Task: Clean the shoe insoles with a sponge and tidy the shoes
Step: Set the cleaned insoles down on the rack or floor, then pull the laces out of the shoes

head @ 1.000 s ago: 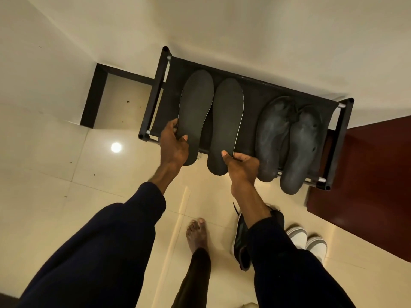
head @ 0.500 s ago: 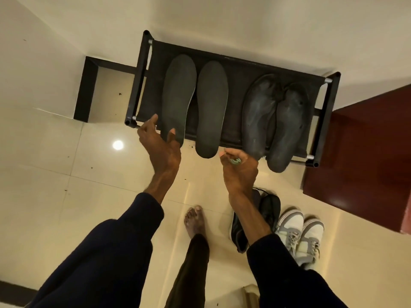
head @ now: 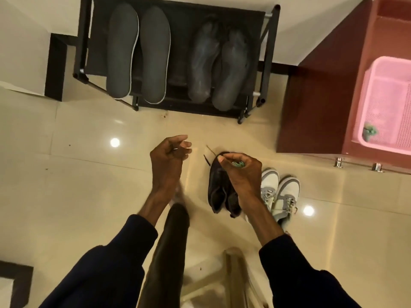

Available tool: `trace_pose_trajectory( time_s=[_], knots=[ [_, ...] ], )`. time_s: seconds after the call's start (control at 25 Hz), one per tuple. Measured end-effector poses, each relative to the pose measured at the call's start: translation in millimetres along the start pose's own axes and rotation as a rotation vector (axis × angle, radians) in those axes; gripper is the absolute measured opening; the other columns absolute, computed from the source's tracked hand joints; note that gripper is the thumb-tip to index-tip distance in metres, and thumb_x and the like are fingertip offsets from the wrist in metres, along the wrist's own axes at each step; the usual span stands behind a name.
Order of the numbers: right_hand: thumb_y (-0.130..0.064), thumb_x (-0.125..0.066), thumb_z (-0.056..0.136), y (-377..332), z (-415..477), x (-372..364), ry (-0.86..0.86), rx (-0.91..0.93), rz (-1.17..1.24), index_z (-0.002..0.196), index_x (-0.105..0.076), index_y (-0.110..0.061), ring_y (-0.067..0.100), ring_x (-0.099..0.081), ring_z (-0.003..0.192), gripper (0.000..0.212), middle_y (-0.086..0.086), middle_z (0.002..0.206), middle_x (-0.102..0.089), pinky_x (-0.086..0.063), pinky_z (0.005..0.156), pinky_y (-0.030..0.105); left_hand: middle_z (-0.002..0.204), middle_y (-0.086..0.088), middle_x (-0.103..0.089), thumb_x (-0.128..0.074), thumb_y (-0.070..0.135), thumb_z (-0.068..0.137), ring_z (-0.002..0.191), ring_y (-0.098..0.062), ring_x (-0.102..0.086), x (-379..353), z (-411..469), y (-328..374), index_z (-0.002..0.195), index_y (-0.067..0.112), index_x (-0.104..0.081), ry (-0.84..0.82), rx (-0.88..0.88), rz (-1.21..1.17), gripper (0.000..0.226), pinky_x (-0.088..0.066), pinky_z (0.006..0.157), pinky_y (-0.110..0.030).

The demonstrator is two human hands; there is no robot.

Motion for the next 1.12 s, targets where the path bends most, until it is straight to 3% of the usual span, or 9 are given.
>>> trace_pose_trajectory(
  time_s=[0.16, 0.28, 0.36, 0.44, 0.52, 0.68, 0.88, 1.12],
  knots=[
    [-0.020, -0.073, 0.091, 62, -14, 74, -0.131, -0.092, 0.065, 0.096, -0.079, -0.021, 0.016, -0.070, 0.086, 0.008, -0.001, 0.091, -0.076, -0.058, 0.076, 0.030, 0.106, -0.016, -0.075, -0.066, 0.008, 0.098, 0.099, -0.028, -0.074, -66, -78, -39, 0.120, 0.003, -0.070, -0.060, 0.114, -0.106, 0.023, -0.060, 0.090, -0.038],
    [-0.003, -0.063, 0.094, 103, -22, 133, -0.184, -0.110, 0.087, 0.101, -0.077, -0.018, 0.020, -0.071, 0.093, 0.021, 0.005, 0.099, -0.075, -0.056, 0.070, 0.024, 0.101, -0.014, -0.076, -0.064, 0.005, 0.097, 0.092, -0.025, -0.074, -111, -125, -72, 0.121, -0.001, -0.068, -0.069, 0.179, -0.184, 0.024, -0.060, 0.085, -0.035],
    [0.000, -0.061, 0.094, 130, -23, 176, -0.193, -0.098, 0.098, 0.101, -0.076, -0.017, 0.021, -0.072, 0.098, 0.024, 0.005, 0.102, -0.076, -0.060, 0.076, 0.028, 0.101, -0.013, -0.076, -0.065, 0.007, 0.098, 0.090, -0.023, -0.075, -143, -152, -98, 0.121, -0.001, -0.068, -0.102, 0.224, -0.204, 0.025, -0.061, 0.081, -0.031],
    [0.000, -0.063, 0.095, 159, -21, 214, -0.158, -0.090, 0.161, 0.107, -0.076, -0.012, 0.023, -0.072, 0.101, 0.022, 0.006, 0.106, -0.076, -0.060, 0.084, 0.035, 0.099, -0.012, -0.076, -0.064, 0.007, 0.098, 0.088, -0.021, -0.075, -177, -167, -127, 0.122, -0.002, -0.068, -0.180, 0.262, -0.192, 0.025, -0.062, 0.079, -0.028],
    [0.003, -0.063, 0.095, 188, -23, 239, -0.094, -0.118, 0.255, 0.110, -0.075, -0.008, 0.025, -0.072, 0.102, 0.022, 0.007, 0.108, -0.076, -0.059, 0.084, 0.033, 0.098, -0.010, -0.076, -0.064, 0.007, 0.098, 0.089, -0.022, -0.075, -199, -173, -152, 0.121, 0.000, -0.068, -0.266, 0.286, -0.141, 0.024, -0.062, 0.082, -0.030],
    [0.003, -0.061, 0.096, 223, -35, 258, -0.012, -0.172, 0.442, 0.105, -0.075, -0.011, 0.023, -0.071, 0.094, 0.022, 0.008, 0.100, -0.076, -0.057, 0.087, 0.039, 0.093, -0.005, -0.077, -0.063, 0.007, 0.098, 0.085, -0.017, -0.075, -211, -182, -167, 0.115, 0.006, -0.069, -0.384, 0.248, -0.016, 0.018, -0.061, 0.079, -0.027],
    [0.003, -0.061, 0.096, 211, -54, 269, -0.013, -0.192, 0.495, 0.107, -0.074, -0.011, 0.029, -0.071, 0.098, 0.022, 0.013, 0.105, -0.076, -0.056, 0.095, 0.046, 0.095, -0.011, -0.076, -0.061, 0.004, 0.098, 0.080, -0.014, -0.075, -215, -201, -138, 0.119, -0.002, -0.067, -0.427, 0.187, 0.047, 0.023, -0.061, 0.076, -0.025],
    [0.020, -0.058, 0.088, 162, -56, 300, -0.084, -0.181, 0.569, 0.102, -0.073, -0.009, 0.039, -0.068, 0.112, 0.036, 0.019, 0.112, -0.074, -0.054, 0.100, 0.051, 0.093, -0.003, -0.079, -0.069, 0.024, 0.084, 0.088, -0.017, -0.076, -261, -225, -83, 0.112, 0.009, -0.070, -0.459, 0.138, -0.030, 0.031, -0.060, 0.079, -0.025]
  ],
)
Point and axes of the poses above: each hand's wrist, its own z-axis towards the middle knuckle, its own x-axis out of the back of the hand, y = z × x, the point moved 9 cm from there along z, towards the middle knuckle
